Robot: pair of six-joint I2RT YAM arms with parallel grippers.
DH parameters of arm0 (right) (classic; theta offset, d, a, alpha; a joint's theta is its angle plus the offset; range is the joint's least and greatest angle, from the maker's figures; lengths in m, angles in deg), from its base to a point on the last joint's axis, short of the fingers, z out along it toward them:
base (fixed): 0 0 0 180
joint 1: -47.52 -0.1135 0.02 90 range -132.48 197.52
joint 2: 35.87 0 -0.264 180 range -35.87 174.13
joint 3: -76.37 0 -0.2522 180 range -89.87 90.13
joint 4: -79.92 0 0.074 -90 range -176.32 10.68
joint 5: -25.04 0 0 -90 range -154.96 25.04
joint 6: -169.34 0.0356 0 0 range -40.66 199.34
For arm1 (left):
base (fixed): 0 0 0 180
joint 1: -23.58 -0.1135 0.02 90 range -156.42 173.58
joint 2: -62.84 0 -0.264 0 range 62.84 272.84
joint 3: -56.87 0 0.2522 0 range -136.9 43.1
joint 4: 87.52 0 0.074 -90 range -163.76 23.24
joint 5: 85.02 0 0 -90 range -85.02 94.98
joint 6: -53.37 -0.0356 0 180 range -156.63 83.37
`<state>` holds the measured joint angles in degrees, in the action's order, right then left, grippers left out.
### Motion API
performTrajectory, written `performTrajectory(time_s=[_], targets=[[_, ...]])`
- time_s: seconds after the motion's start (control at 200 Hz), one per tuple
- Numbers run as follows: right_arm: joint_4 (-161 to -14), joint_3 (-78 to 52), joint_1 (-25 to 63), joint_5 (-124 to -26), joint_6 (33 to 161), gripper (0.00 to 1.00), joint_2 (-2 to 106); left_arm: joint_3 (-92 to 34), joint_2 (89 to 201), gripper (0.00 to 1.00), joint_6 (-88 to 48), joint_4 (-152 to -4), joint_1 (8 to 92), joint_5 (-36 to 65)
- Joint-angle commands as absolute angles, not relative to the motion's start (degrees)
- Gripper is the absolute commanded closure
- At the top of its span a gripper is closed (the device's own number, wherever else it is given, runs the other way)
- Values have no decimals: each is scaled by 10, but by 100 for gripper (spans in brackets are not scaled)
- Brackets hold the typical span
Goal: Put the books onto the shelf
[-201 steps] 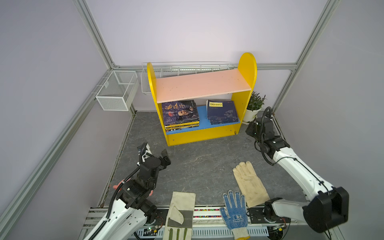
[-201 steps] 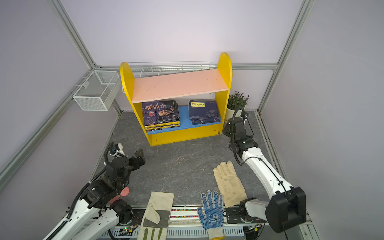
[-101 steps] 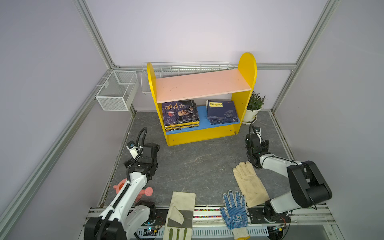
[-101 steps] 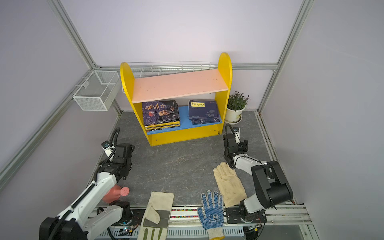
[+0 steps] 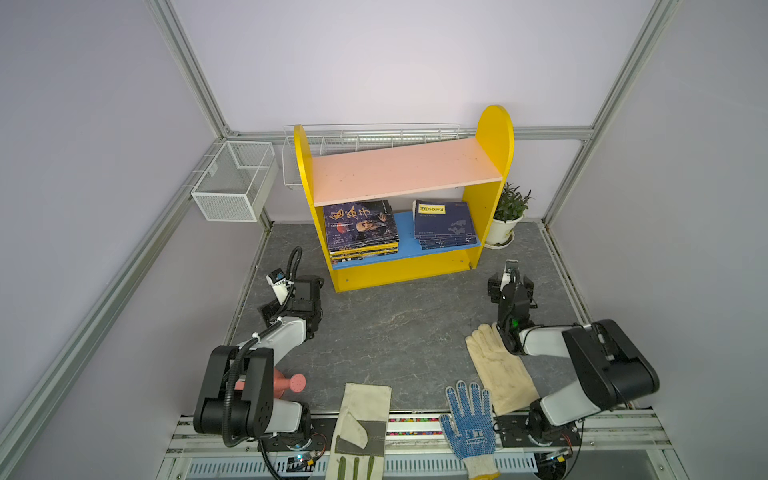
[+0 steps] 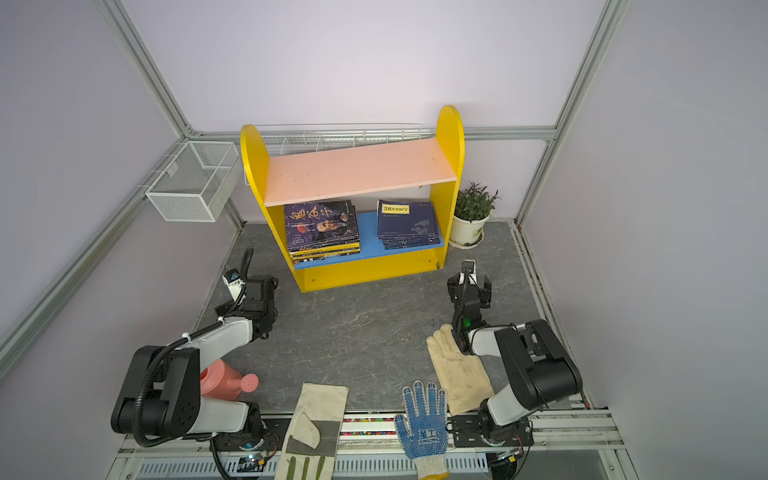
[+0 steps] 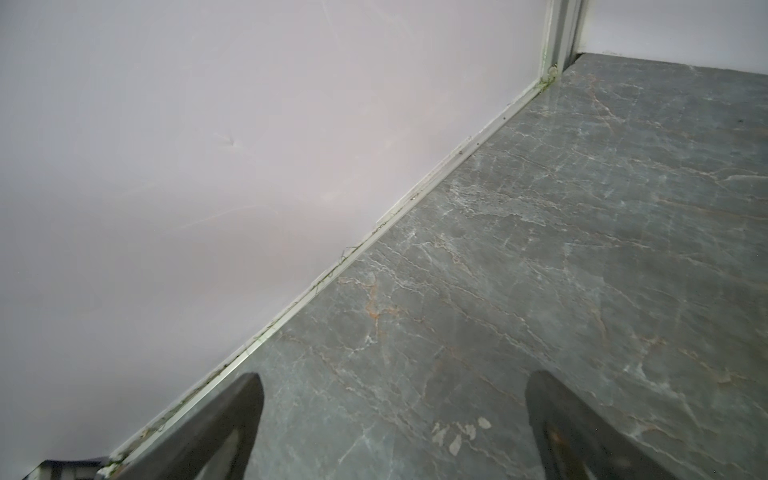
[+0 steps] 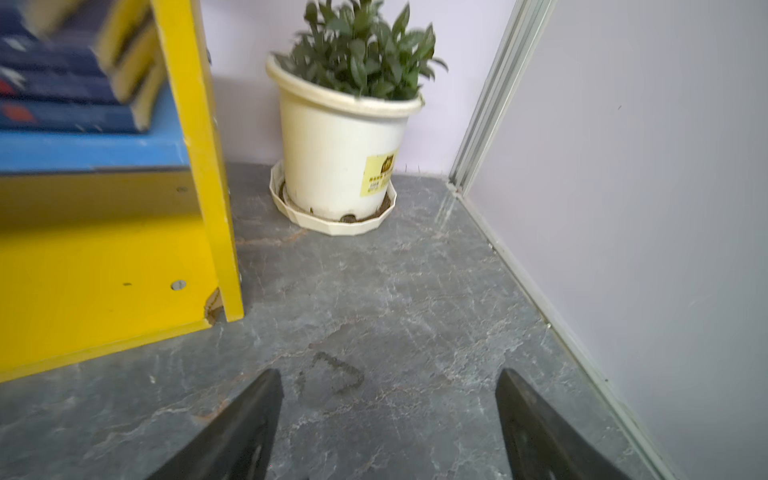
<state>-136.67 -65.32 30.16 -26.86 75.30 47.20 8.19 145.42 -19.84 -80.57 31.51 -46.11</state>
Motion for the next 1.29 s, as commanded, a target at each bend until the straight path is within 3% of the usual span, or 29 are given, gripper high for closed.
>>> performTrajectory(time_s=[0.0,0.085,0.205,0.32,0.36,0.37,0.385,0.49,0.545,0.61,0.66,0.695,0.72,0.775,0.835,0.885,1.289], targets=[[-1128,-591,293,-225,802,17,352,51,1493,1,-262,-909,309,-410],[-1058,-612,303,-207,828,16,319,38,1523,1,-271,-947,305,-366],[-1174,-685,310,-153,803,14,347,46,1534,1,-298,-982,311,-347],[-1330,-703,321,-195,761,10,423,115,1503,1,-325,-1073,311,-272],[-1370,-709,326,-227,742,1,438,144,1495,1,-333,-1122,310,-248],[-1379,-709,327,-235,735,8,443,150,1493,1,-333,-1132,309,-242],[-1387,-710,329,-248,730,11,450,160,1490,1,-331,-1145,304,-233],[-1540,-746,354,-342,709,11,519,224,1529,1,-341,-1317,281,-177],[-1483,-742,381,-381,728,11,491,195,1498,1,-322,-1206,279,-169],[-1412,-720,444,-558,750,11,498,203,1507,1,-328,-1227,278,-168],[-1459,-701,492,-671,769,12,548,218,1524,1,-338,-1293,277,-162],[-1369,-684,520,-727,777,12,517,208,1511,1,-330,-1250,277,-165],[-1341,-678,515,-718,773,12,512,201,1504,1,-327,-1224,277,-166],[-1419,-692,504,-692,773,12,536,198,1500,1,-322,-1209,277,-167],[-1337,-673,492,-645,775,12,512,206,1510,1,-329,-1240,277,-166],[-1381,-684,485,-630,773,12,527,215,1522,1,-337,-1283,277,-164],[-1358,-676,488,-637,773,12,521,214,1519,1,-333,-1273,277,-163]])
